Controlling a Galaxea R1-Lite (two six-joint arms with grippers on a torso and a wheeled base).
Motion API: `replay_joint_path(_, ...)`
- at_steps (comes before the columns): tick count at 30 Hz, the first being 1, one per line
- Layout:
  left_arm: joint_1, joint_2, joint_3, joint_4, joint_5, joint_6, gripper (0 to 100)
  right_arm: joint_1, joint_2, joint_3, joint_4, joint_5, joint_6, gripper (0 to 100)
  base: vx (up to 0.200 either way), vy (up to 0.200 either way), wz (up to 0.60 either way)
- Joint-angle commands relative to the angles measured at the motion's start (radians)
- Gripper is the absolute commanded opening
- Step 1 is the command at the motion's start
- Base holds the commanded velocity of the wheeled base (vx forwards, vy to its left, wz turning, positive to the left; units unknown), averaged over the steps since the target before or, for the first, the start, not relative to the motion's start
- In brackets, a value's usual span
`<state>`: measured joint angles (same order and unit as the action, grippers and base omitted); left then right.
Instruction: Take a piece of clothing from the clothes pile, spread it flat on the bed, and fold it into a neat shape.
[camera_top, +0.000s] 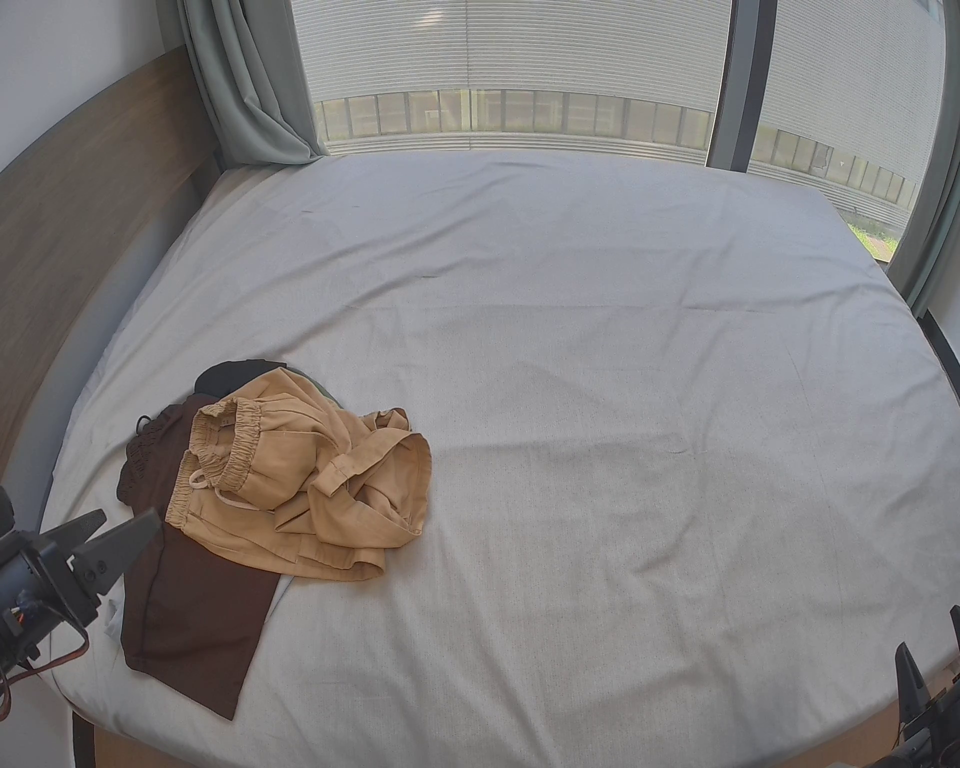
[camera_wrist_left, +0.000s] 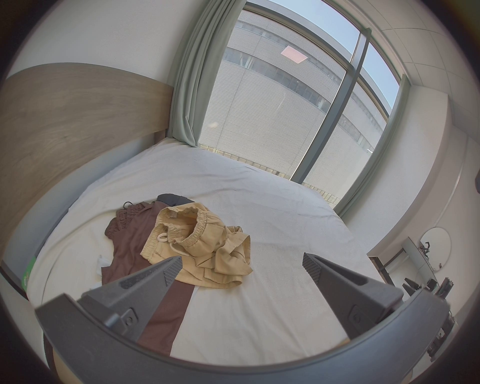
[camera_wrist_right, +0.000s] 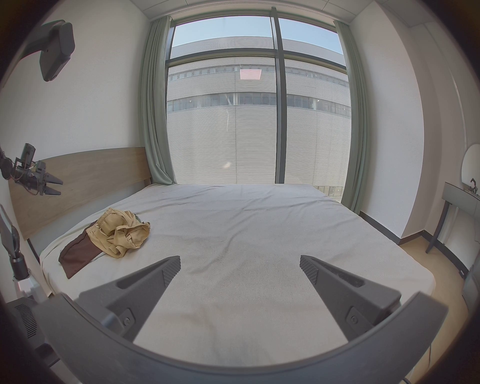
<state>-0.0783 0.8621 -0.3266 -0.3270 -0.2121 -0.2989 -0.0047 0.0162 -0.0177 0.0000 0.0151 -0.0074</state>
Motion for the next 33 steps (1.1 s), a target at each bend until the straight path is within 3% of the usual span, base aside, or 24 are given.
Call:
replay_joint_path(1,0.006,0.109,-0.025,-0.032,-0.032,0.001,100,0.000,-0.005,0.016,0.000,0.000,-0.002,100,0.000,0.000,0.00)
replay_joint_path(17,0.055,0.397,-0.108,-0.198,-0.085,0.007,100,0.002,-0.005,0.016,0.000,0.000,-0.002,100,0.000,0.000,0.00)
replay_joint_path(28,0.112,0.549,-0.158,-0.234,-0.191,0.009,100,0.002,-0.005,0.016,0.000,0.000,-0.002,100,0.000,0.000,0.00)
replay_joint_path(33,0.120,0.634,-0.198,-0.254,-0.194,0.009,100,0.002,-0.005,0.016,0.000,0.000,-0.002,100,0.000,0.000,0.00)
